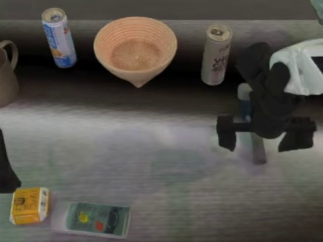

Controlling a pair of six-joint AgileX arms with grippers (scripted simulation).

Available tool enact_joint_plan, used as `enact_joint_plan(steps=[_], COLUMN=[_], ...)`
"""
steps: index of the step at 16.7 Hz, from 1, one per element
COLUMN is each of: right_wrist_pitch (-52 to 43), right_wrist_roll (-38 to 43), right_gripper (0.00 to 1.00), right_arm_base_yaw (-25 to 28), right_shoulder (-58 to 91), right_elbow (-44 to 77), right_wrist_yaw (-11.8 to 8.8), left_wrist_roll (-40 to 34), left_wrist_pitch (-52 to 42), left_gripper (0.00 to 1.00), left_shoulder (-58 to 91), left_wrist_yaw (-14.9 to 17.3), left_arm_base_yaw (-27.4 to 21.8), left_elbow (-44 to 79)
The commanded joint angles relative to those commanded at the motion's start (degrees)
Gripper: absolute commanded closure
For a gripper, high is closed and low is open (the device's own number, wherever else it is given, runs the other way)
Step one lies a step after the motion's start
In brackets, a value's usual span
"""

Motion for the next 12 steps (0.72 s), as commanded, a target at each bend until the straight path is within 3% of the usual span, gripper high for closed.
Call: enact_joint_plan(steps=[3,8,12], right_wrist_pitch=[5.3,5.9,5.9], right_wrist_roll=[-0.1,-0.1,-0.1], right_gripper=[0.0,0.0,0.3], right_arm_base_yaw=[-0.1,-0.1,-0.1], right_shoulder=[2.9,3.3,3.3], right_elbow=[-2.5,-2.8,-2.8], right_wrist_yaw=[0.0,0.0,0.0], left_wrist_roll=[0.0,0.0,0.0], left_wrist_pitch=[0.0,0.0,0.0], left_gripper=[0.0,0.0,0.0], left_shoulder=[0.0,0.0,0.0], left_wrist_yaw=[0.0,0.0,0.0], left_arm_base_yaw=[0.0,0.0,0.0], left_elbow=[0.0,0.0,0.0])
